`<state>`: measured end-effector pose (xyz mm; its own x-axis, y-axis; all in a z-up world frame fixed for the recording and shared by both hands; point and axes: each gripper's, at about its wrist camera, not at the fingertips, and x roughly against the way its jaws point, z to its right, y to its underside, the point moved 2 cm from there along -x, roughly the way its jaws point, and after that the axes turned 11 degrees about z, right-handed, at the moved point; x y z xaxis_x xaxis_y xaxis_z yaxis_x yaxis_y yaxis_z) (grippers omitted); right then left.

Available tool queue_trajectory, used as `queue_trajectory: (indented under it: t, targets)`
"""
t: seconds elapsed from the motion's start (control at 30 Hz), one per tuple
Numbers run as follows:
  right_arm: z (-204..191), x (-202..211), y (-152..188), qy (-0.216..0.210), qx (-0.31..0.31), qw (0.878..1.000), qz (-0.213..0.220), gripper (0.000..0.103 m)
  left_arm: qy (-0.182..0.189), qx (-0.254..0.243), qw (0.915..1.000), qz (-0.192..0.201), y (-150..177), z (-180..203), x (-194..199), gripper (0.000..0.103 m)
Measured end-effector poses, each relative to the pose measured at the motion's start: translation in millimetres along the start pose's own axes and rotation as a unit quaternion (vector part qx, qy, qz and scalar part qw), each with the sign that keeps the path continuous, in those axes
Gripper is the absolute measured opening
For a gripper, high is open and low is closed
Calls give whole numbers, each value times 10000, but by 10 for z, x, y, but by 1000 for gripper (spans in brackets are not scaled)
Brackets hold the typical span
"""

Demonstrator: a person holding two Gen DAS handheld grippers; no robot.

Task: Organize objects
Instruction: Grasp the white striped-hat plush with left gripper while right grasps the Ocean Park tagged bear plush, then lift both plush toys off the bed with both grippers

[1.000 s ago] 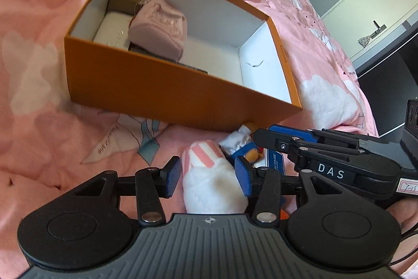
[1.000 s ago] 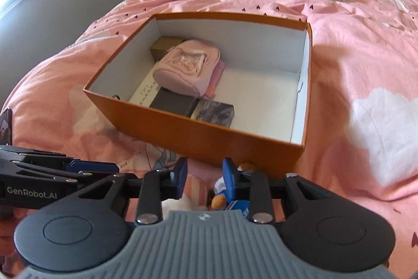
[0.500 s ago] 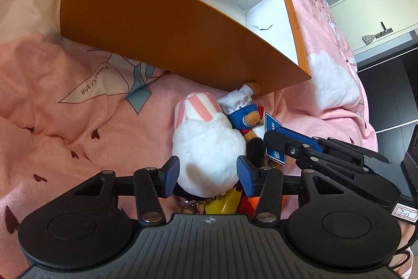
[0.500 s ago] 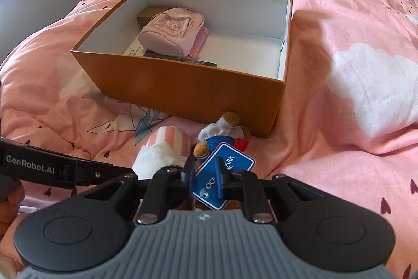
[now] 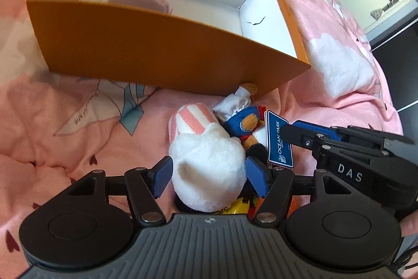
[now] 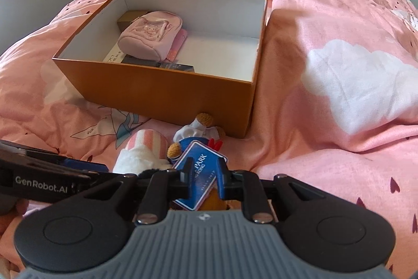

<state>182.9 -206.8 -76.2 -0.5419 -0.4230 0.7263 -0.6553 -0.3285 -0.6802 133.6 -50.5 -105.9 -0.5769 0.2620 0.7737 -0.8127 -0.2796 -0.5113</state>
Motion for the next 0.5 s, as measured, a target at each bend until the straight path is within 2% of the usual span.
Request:
queue_trajectory:
  t: [0.07, 0.17, 0.23, 0.3, 0.5]
  targets:
    - [59, 5, -13, 56, -74, 10000, -10, 19, 44, -343, 9994, 37, -3, 124, 19, 83]
    - [125, 6, -23, 47, -177, 9998, -42, 19, 116, -589, 9981, -153, 26, 228, -68, 83]
    - [154, 10, -25, 24, -245, 9997, -65, 23, 88, -642, 9976, -256, 54, 254, -130, 84]
    - [176, 15, -18, -12, -336, 9994, -73, 31, -12, -658, 9975, -253, 61, 254, -181, 87]
    - [208, 11, 23, -309, -539, 9979, -207, 35, -268, -573, 9977, -257, 85, 199, -303, 92]
